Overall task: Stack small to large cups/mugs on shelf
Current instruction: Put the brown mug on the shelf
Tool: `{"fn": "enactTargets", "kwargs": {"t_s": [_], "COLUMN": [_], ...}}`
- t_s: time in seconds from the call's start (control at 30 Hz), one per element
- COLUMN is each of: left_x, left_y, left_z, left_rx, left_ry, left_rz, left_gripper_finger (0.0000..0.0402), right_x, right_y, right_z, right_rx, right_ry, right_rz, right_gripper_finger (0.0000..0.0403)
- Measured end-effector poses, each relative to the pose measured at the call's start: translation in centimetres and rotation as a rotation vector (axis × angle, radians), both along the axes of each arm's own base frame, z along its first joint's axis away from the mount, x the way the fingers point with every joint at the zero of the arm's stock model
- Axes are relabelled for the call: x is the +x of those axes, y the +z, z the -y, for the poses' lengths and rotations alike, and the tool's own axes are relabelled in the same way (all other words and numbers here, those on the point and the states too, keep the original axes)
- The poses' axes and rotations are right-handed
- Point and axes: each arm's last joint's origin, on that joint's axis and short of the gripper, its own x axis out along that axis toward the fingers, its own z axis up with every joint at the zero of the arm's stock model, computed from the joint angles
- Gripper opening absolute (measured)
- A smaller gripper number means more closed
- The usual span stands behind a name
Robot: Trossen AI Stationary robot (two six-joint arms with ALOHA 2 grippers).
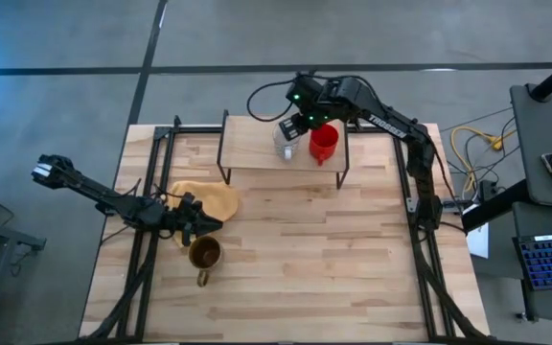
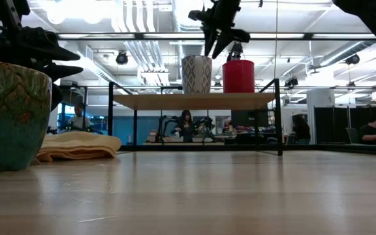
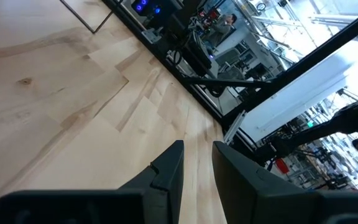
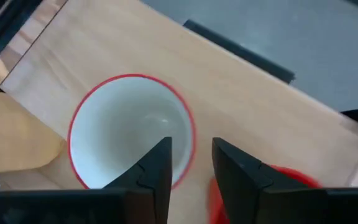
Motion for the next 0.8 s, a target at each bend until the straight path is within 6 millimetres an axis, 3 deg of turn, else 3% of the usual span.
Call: {"fn": "enactTargets", "kwargs": {"t_s": [0.33, 0.47, 0.53, 0.63, 0.8], "left_x": [0.0, 0.1, 0.5, 1.0, -0.2], "left_y": [0.8, 2.7, 4.9, 7.3, 10.6], "left_z": [0.0, 0.1, 0.3, 0.6, 0.2], "left_rx": [0.063, 0.164, 0.228, 0.309, 0.405], "left_ry": [0.0, -0.007, -0.032, -0.108, -0.186], "left_rz": [0.081, 0.213, 0.259, 0.087, -0.453], "left_gripper_finger": [0.007, 0.0069, 0.0063, 0.0049, 0.0039], "right_x": [-3.7, -4.5, -4.6, -4.7, -4.0], "right_y": [4.3, 5.1, 5.1, 4.8, 4.3], "right_z": [-2.4, -4.0, -4.8, -6.3, -9.2], "right_rx": [-0.07, -0.084, -0.076, -0.068, -0.058], "right_ry": [-0.001, 0.006, 0.021, 0.041, 0.093], "right_rz": [0.065, 0.061, 0.046, -0.011, -0.03], "right_gripper_finger": [0.0107, 0.0107, 0.0107, 0.0107, 0.0107]}}
